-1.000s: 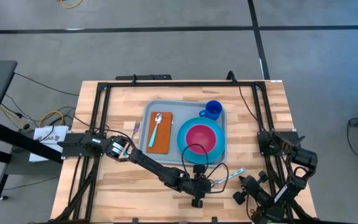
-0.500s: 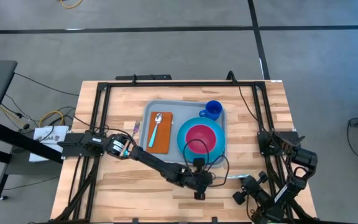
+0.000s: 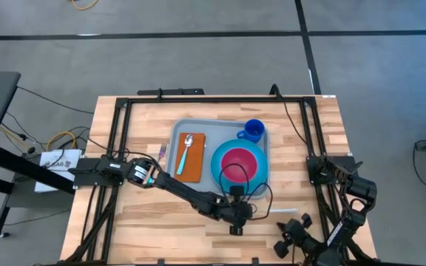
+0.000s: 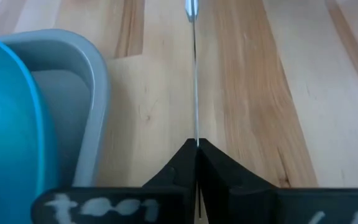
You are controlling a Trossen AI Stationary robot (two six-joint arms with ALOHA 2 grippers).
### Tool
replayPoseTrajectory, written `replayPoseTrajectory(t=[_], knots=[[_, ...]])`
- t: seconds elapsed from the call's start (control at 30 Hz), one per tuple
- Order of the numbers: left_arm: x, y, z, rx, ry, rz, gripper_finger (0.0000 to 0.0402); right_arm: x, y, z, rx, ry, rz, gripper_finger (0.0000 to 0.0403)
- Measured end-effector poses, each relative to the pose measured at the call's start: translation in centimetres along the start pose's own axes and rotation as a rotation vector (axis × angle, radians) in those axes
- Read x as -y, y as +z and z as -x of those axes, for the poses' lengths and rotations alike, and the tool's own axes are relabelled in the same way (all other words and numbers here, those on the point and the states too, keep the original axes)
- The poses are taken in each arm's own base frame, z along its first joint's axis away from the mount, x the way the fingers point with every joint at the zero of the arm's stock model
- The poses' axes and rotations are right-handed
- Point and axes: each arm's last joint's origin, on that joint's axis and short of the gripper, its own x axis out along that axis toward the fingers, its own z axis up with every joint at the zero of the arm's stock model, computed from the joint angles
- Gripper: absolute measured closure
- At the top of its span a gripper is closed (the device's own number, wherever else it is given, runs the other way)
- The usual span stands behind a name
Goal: Set up tray
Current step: Put the white patterned knife on the brown table napkin to the left of the blue plate
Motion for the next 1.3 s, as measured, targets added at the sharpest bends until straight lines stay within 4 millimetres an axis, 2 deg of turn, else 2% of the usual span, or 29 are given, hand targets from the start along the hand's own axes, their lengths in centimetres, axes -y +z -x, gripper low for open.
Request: replayPoseTrajectory(t=[0.17,0.3,0.47,0.57,0.7,0.83,0.93,1.13,1.3], knots=[[-0.1,0.8,1.3,0.011,-0.005,-0.013,0.0401,-1.9,0.7,1.7,0.046,0.104,0.029,0.0403],[-0.7,1.9,3.9,-0.021,-0.005,-0.003,0.0401,-3.5,1.3,3.1,0.051,0.181,0.066,0.0403],[-1.0,2.9,8.6,-0.110,-0.006,-0.039,0.0401,-4.6,1.8,4.5,0.036,0.224,0.112,0.0403],[-0.4,2.5,11.7,-0.207,-0.012,-0.057,0.0401,-4.9,2.0,4.8,0.032,0.233,0.110,0.0403],[-0.3,1.9,17.0,-0.343,0.009,-0.025,0.0401,-4.9,2.0,4.9,0.035,0.234,0.114,0.0403],[-0.5,0.6,20.4,-0.452,0.165,0.000,0.0401,-4.9,2.1,4.8,0.051,0.236,0.117,0.0403],[-1.2,-0.3,21.5,-0.535,0.285,-0.022,0.0401,-5.0,2.3,4.6,0.057,0.225,0.119,0.0403],[-2.2,-1.4,22.2,-0.686,0.363,-0.105,0.0401,-5.1,2.7,4.3,0.060,0.214,0.133,0.0403],[-2.2,-1.1,22.9,-0.691,0.290,-0.220,0.0401,-5.2,2.9,4.0,0.062,0.203,0.133,0.0403]])
